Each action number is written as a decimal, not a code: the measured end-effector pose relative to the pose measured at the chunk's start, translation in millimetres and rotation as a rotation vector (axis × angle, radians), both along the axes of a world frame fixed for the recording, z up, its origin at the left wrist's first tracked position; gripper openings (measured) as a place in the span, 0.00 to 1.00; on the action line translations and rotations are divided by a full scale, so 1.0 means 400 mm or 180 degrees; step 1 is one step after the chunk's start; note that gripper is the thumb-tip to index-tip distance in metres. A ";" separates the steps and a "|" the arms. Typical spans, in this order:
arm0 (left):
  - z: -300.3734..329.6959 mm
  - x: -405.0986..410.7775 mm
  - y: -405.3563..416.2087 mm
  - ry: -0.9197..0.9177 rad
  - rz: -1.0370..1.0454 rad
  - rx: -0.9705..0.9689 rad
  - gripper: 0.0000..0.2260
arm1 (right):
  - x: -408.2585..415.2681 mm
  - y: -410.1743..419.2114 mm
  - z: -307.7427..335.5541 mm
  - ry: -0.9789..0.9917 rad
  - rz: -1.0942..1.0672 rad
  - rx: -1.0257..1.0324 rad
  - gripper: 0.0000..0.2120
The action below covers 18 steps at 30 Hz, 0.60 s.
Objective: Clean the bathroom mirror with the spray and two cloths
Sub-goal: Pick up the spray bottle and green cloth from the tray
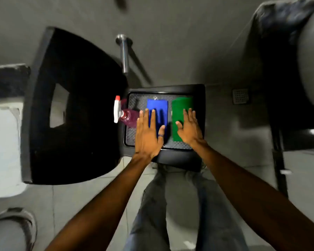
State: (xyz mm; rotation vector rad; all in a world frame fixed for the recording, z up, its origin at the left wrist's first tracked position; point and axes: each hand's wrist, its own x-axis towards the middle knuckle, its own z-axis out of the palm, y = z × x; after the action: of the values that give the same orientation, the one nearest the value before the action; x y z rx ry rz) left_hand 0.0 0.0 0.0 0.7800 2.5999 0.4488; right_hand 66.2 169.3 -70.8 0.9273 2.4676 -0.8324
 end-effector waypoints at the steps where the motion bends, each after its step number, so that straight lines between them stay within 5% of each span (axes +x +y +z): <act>1: -0.040 0.004 -0.020 0.0014 0.0101 -0.0022 0.31 | -0.011 -0.016 -0.047 -0.0060 -0.0008 0.0100 0.35; 5: -0.131 0.024 -0.123 0.0466 0.0640 0.0102 0.23 | -0.044 -0.072 -0.153 -0.0425 0.0014 0.0817 0.44; 8: -0.153 -0.004 -0.165 0.0831 0.1500 0.0789 0.18 | -0.051 -0.095 -0.180 -0.0553 0.0170 0.1228 0.46; 13: -0.141 -0.145 -0.143 -0.0045 0.2490 0.1895 0.33 | -0.056 -0.058 -0.181 -0.0506 0.0282 0.1278 0.33; 15: -0.138 -0.225 -0.119 -0.0547 0.2354 0.2103 0.38 | -0.057 -0.016 -0.158 -0.0255 0.0152 0.1082 0.35; 18: -0.136 -0.320 -0.091 -0.0796 0.1554 0.2074 0.33 | -0.065 0.066 -0.110 0.0169 -0.0881 0.0112 0.34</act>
State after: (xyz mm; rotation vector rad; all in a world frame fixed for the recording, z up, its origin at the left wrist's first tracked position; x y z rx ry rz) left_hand -128.0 -36.6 -54.5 0.2155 2.3841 1.4781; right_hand 40.3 195.5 -114.8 1.2964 2.4391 -0.9138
